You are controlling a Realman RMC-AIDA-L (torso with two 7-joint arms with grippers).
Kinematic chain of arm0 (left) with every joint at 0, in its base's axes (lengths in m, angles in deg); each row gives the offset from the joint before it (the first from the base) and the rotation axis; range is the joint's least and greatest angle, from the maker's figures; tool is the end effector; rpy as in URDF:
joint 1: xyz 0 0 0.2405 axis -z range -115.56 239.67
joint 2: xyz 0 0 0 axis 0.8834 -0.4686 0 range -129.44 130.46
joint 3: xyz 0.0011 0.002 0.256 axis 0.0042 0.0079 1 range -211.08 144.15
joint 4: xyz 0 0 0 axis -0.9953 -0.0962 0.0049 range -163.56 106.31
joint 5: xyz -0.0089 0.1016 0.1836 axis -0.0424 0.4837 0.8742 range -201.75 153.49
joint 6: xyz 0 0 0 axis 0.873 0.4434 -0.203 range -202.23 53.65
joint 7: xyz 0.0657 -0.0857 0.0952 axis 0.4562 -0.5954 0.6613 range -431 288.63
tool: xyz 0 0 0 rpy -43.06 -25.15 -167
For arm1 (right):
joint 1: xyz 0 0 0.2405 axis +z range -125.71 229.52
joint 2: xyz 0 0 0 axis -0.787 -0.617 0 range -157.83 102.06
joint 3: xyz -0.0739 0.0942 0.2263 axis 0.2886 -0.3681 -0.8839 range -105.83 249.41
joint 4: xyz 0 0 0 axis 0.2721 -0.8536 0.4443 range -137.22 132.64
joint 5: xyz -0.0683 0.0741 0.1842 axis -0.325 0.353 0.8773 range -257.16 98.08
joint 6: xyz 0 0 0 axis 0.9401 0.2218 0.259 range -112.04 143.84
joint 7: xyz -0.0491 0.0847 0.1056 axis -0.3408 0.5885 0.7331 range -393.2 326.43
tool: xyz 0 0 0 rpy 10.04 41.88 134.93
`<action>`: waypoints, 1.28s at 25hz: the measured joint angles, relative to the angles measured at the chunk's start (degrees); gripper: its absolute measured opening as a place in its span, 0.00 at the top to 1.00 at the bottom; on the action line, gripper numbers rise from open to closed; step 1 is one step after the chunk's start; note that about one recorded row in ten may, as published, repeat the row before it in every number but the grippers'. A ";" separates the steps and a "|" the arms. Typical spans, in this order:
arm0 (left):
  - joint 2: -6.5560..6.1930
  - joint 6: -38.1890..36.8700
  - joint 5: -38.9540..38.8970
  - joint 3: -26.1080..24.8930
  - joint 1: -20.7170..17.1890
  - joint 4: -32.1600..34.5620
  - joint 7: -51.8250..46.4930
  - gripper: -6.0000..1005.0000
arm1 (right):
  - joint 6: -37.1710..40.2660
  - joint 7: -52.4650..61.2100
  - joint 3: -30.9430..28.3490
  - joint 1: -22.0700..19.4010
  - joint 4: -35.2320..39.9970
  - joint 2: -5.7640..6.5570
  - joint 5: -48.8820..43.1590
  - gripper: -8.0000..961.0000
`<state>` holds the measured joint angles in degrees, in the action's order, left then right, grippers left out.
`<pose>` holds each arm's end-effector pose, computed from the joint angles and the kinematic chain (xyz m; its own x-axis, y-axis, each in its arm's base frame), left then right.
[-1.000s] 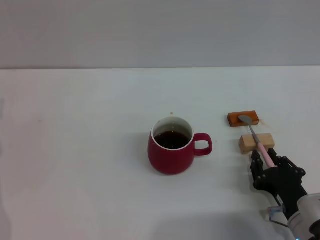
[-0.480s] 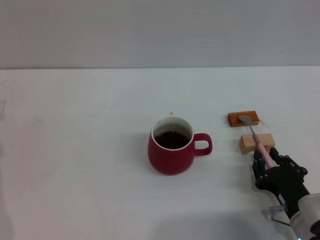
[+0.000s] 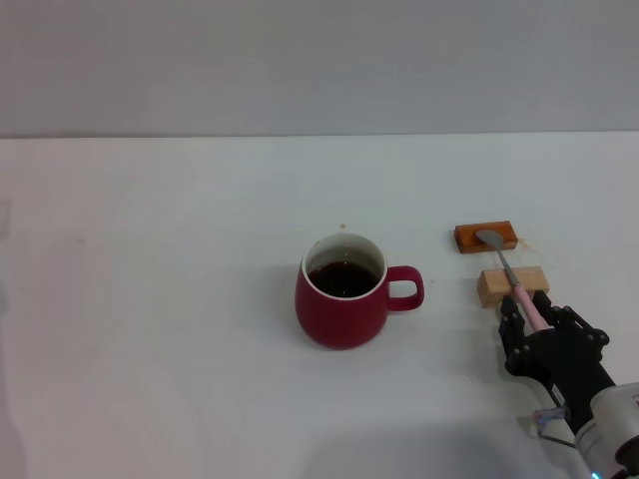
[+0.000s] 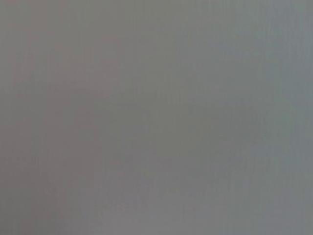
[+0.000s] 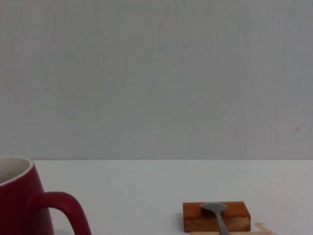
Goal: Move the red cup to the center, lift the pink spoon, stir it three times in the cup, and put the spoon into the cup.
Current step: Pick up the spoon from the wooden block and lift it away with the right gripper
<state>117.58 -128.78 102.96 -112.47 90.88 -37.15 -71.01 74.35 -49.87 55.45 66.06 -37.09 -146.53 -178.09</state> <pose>-0.3838 0.3586 0.0591 0.6560 -0.0050 0.7547 0.7041 0.3641 -0.6096 0.3042 0.2484 -0.1093 0.7007 -0.2219 -0.6780 -0.7134 -0.2056 -0.6699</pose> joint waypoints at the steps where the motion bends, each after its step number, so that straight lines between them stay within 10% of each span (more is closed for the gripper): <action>1: 0.00 0.00 0.00 0.00 0.00 0.00 0.00 0.16 | 0.00 0.00 0.00 0.00 0.00 0.00 0.00 0.67; 32: -0.09 0.00 0.09 0.00 0.14 0.12 0.00 0.16 | -0.28 0.00 -0.27 0.56 0.40 -0.09 0.06 0.72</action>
<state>117.49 -128.78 103.06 -112.47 91.03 -37.03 -71.01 74.07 -49.87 55.18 66.62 -36.69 -146.62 -178.04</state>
